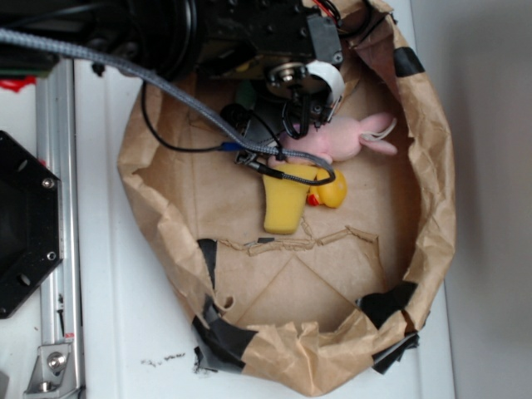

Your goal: Grab the green ball.

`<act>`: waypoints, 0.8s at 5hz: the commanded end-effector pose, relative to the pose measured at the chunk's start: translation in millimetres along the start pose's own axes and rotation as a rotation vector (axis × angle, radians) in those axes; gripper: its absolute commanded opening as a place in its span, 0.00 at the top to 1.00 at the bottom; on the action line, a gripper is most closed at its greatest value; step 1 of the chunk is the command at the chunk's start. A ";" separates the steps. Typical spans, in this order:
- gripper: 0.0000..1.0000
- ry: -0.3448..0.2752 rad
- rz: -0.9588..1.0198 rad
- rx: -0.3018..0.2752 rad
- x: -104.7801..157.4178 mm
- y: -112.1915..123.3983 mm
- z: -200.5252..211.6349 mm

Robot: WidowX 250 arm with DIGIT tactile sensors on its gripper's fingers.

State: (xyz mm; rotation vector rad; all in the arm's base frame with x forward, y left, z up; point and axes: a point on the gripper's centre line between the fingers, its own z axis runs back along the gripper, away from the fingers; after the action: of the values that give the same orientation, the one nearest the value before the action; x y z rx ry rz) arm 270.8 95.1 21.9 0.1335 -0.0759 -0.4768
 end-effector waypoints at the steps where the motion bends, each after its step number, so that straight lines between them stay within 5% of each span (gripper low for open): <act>1: 1.00 -0.029 0.105 -0.052 -1.4 20.9 41.7; 2: 1.00 -0.031 0.176 -0.088 2.1 11.8 91.2; 3: 1.00 0.063 0.412 -0.022 8.6 -18.1 145.2; 4: 1.00 0.009 0.672 -0.128 9.5 -18.6 191.2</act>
State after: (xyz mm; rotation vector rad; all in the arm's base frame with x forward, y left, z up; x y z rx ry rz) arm 243.9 49.6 184.1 -0.0351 -0.0141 0.1799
